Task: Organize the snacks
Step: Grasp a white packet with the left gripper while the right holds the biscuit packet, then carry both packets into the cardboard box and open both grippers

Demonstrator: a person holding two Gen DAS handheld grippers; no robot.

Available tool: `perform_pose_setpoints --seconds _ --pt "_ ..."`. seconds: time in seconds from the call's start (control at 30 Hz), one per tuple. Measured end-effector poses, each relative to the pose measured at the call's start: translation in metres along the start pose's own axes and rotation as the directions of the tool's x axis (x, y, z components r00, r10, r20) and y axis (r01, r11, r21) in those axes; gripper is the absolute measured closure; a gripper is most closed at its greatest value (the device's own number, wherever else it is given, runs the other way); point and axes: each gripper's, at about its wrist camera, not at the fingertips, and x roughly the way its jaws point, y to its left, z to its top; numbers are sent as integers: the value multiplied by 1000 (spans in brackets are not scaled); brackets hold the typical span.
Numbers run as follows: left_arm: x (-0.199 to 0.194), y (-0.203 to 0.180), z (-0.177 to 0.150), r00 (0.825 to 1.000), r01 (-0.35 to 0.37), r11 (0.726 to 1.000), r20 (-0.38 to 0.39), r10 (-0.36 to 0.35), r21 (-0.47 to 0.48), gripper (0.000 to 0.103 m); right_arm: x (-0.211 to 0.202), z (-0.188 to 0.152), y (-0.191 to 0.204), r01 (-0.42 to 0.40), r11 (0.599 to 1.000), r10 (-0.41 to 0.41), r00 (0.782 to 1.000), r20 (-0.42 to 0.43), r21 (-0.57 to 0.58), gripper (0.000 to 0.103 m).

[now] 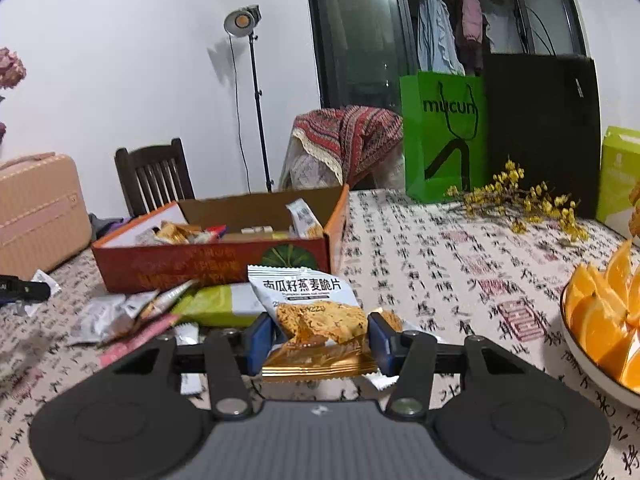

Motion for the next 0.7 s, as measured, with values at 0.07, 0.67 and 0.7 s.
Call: perform_pose_setpoints --seconds 0.07,0.67,0.7 --pt "-3 -6 3 1000 18 1000 12 -18 3 48 -2 6 3 -2 1000 2 1000 11 -7 53" --pt "-3 -59 43 990 111 993 89 -113 28 48 17 63 36 -34 999 36 996 78 -36 53" --pt "-1 -61 46 989 112 993 92 -114 26 48 20 66 38 -34 999 37 996 80 -37 53"
